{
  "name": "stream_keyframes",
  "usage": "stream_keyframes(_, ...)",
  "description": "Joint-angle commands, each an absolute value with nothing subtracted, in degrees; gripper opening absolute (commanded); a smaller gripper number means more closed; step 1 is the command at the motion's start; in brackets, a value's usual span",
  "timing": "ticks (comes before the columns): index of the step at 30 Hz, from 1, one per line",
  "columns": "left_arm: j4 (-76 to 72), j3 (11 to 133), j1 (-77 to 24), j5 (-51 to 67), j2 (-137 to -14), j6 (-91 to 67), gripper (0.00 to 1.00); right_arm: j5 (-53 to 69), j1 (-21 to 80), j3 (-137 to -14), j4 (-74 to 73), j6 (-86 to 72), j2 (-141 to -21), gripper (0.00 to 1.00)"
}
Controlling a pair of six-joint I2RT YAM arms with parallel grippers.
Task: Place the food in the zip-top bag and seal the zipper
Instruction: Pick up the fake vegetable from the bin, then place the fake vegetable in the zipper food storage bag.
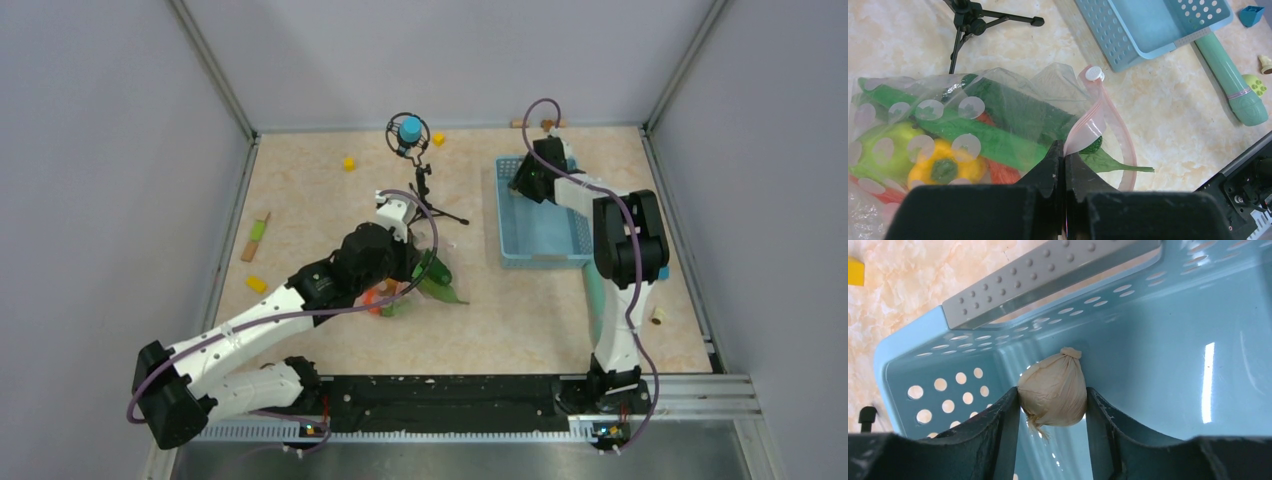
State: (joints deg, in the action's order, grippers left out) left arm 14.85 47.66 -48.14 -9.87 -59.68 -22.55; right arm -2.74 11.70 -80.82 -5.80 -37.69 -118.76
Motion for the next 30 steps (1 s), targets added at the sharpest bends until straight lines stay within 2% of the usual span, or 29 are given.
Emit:
stream_keyframes(1,11.4,47.8,-47.9,-9.6,-60.5,-22.6,0.0,-2.6,11.4,-81.3,-4.7,-37.4,-117.4,0.3)
stream_keyframes(6,12.0,48.5,-47.9,-9.4,-60.5,-24.0,0.0,-3.9,11.4,-75.5,-1.8,-34.5,-109.3,0.28)
stream_keyframes(11,13.2,49.5,-47.9,-9.5,-60.1,-25.2,0.0,-1.0,11.5,-64.4,2.4,-31.3,-94.7,0.28)
stream_keyframes(20,16.2,51.0,-47.9,-12.2,-57.9,-28.4,0.0,23.9,13.1,-38.2,17.9,-28.3,-64.2,0.28)
stream_keyframes(25,16.5,51.3,-47.9,-11.7,-57.9,-29.7,0.0,28.8,22.1,-32.3,19.8,-22.8,-51.7,0.29)
stream_keyframes(30,16.7,52.2,-47.9,-10.4,-59.0,-31.1,0.0,30.8,31.5,-30.1,21.5,-19.9,-49.0,0.31)
